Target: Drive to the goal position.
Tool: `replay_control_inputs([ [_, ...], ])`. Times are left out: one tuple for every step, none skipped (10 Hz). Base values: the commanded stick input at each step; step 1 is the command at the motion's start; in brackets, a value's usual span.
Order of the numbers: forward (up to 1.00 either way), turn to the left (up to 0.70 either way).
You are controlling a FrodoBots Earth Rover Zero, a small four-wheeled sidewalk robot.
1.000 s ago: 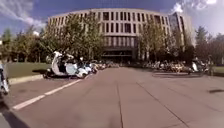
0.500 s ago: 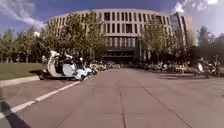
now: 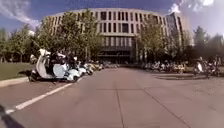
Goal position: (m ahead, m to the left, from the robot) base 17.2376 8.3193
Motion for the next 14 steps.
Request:
replay_control_inputs([
  [0.7, -0.04],
  [0.7, -0.12],
  [0.7, -0.14],
  [0.7, -0.14],
  [0.7, -0.14],
  [0.7, -0.09],
  [0.7, 0.0],
  [0.7, -0.02],
  [0.7, -0.1],
  [0.7, -0.14],
  [0.7, -0.14],
  [0.7, -0.05],
  [0.7, 0.0],
  [0.7, 0.0],
])
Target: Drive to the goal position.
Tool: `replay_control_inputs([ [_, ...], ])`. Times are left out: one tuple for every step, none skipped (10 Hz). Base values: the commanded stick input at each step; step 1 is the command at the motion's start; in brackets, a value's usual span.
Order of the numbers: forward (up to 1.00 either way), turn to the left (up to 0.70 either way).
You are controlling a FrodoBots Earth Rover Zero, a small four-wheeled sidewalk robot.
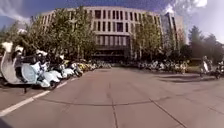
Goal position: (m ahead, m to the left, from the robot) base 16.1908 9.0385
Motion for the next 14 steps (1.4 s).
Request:
replay_control_inputs([
  [0.7, 0.0],
  [0.7, 0.0],
  [0.7, 0.0],
  [0.7, 0.0],
  [0.7, 0.0],
  [0.7, 0.0],
  [0.7, 0.0],
  [0.7, 0.0],
  [0.7, -0.01],
  [0.7, -0.08],
  [0.7, -0.14],
  [0.7, -0.14],
  [0.7, -0.14],
  [0.7, -0.11],
])
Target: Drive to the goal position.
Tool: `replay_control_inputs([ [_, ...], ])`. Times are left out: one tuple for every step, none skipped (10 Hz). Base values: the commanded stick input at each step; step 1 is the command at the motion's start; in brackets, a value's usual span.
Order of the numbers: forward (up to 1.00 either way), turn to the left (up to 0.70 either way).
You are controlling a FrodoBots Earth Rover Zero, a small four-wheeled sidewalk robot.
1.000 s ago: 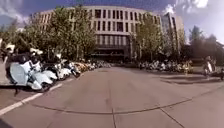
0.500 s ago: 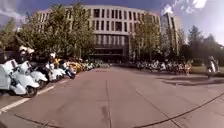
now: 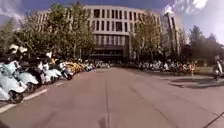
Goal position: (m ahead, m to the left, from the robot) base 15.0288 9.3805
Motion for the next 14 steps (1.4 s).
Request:
replay_control_inputs([
  [0.7, -0.05],
  [0.7, 0.0],
  [0.7, 0.0],
  [0.7, 0.0],
  [0.7, 0.0],
  [0.7, 0.0],
  [0.7, 0.0],
  [0.7, 0.0],
  [0.7, 0.0],
  [0.7, 0.0],
  [0.7, 0.0],
  [0.7, 0.0],
  [0.7, 0.0],
  [0.7, 0.0],
])
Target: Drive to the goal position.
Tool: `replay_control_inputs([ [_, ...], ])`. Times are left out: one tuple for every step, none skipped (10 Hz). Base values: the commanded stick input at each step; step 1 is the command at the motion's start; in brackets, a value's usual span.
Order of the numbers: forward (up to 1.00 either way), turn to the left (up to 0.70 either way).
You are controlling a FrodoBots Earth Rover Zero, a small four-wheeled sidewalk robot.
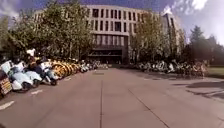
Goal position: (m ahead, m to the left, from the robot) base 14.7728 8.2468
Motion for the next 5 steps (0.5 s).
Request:
replay_control_inputs([
  [0.7, 0.0],
  [0.7, 0.0],
  [0.7, 0.0],
  [0.7, 0.0],
  [0.7, -0.02],
])
